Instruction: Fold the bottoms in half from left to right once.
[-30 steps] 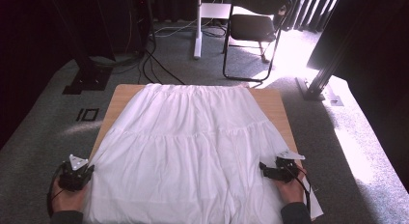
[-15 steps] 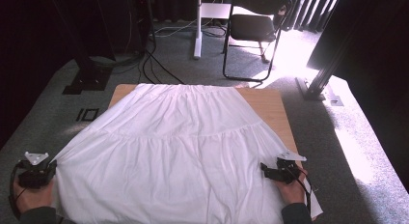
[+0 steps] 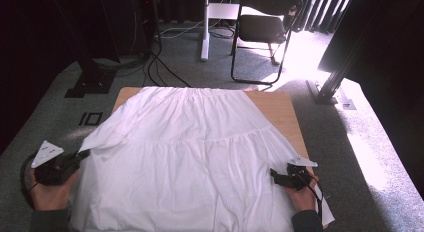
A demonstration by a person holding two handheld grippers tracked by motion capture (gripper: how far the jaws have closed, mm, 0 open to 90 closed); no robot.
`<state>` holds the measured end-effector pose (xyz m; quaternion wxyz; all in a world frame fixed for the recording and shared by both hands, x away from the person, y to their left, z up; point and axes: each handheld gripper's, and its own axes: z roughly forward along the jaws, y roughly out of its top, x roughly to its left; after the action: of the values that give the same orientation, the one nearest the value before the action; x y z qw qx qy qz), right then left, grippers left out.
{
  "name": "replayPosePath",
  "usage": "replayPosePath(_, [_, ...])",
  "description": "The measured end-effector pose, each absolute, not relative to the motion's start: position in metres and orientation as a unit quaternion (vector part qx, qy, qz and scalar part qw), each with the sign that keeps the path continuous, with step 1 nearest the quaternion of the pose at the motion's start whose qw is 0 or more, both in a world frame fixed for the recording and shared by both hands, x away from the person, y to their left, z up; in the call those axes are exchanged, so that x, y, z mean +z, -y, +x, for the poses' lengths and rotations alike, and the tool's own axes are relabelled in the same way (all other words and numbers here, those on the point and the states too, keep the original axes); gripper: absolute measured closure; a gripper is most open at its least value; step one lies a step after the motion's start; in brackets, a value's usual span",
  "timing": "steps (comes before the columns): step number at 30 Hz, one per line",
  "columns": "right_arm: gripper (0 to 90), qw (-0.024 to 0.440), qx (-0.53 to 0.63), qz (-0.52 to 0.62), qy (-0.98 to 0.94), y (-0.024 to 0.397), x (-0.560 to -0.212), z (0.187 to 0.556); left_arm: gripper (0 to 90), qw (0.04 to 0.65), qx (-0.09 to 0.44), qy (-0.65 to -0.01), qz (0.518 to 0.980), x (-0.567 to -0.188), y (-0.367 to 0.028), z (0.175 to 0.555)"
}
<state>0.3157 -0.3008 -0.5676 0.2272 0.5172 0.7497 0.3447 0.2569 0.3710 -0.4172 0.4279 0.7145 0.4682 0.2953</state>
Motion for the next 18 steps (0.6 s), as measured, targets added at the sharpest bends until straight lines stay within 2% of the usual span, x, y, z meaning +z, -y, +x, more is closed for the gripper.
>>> replayPosePath(1, [20.1,0.227,0.345,0.517,-0.75,0.301,-0.568,0.316,88.3,0.456,0.275,-0.431,0.729,-0.405,-0.347,0.261])
replayPosePath(2, [20.1,0.227,0.345,0.517,-0.75,0.301,-0.568,0.316,88.3,0.456,0.275,-0.431,0.729,-0.405,-0.347,0.261])
replayPosePath(3, [20.1,0.227,0.345,0.517,-0.75,0.301,-0.568,0.316,88.3,0.476,0.254,-0.393,0.744,-0.395,-0.318,0.268])
replayPosePath(4, [20.1,0.227,0.345,0.517,-0.75,0.301,-0.568,0.316,88.3,0.476,0.254,-0.393,0.744,-0.395,-0.318,0.268])
replayPosePath(5, [20.1,0.227,0.345,0.518,-0.75,0.301,-0.568,0.316,88.3,0.493,0.233,-0.351,0.761,-0.386,-0.284,0.276])
replayPosePath(6, [20.1,0.227,0.345,0.518,-0.75,0.301,-0.568,0.316,88.3,0.493,0.233,-0.351,0.761,-0.386,-0.284,0.276])
replayPosePath(7, [20.1,0.227,0.345,0.518,-0.749,0.301,-0.568,0.316,88.3,0.5,0.213,-0.311,0.78,-0.381,-0.244,0.285])
replayPosePath(8, [20.1,0.227,0.345,0.518,-0.749,0.301,-0.568,0.316,88.3,0.5,0.213,-0.311,0.78,-0.381,-0.244,0.285])
replayPosePath(9, [20.1,0.227,0.345,0.518,-0.749,0.301,-0.568,0.316,88.3,0.501,0.194,-0.269,0.799,-0.379,-0.202,0.294])
replayPosePath(10, [20.1,0.227,0.345,0.518,-0.749,0.301,-0.568,0.316,88.3,0.501,0.194,-0.269,0.799,-0.379,-0.202,0.294])
replayPosePath(11, [20.1,0.227,0.344,0.518,-0.75,0.301,-0.568,0.316,88.3,0.512,0.168,-0.23,0.81,-0.377,-0.16,0.303])
replayPosePath(12, [20.1,0.227,0.344,0.518,-0.75,0.301,-0.568,0.316,88.3,0.512,0.168,-0.23,0.81,-0.377,-0.16,0.303])
replayPosePath(15, [20.1,0.227,0.344,0.517,-0.75,0.301,-0.568,0.316,88.4,0.545,0.11,-0.17,0.814,-0.377,-0.098,0.312])
replayPosePath(16, [20.1,0.227,0.344,0.517,-0.75,0.301,-0.568,0.316,88.3,0.545,0.11,-0.17,0.814,-0.377,-0.098,0.312])
replayPosePath(17, [20.1,0.227,0.345,0.517,-0.75,0.301,-0.568,0.316,88.2,0.554,0.085,-0.14,0.816,-0.383,-0.069,0.315])
replayPosePath(18, [20.1,0.227,0.344,0.517,-0.75,0.301,-0.568,0.316,88.0,0.537,0.068,-0.135,0.83,-0.396,-0.041,0.321])
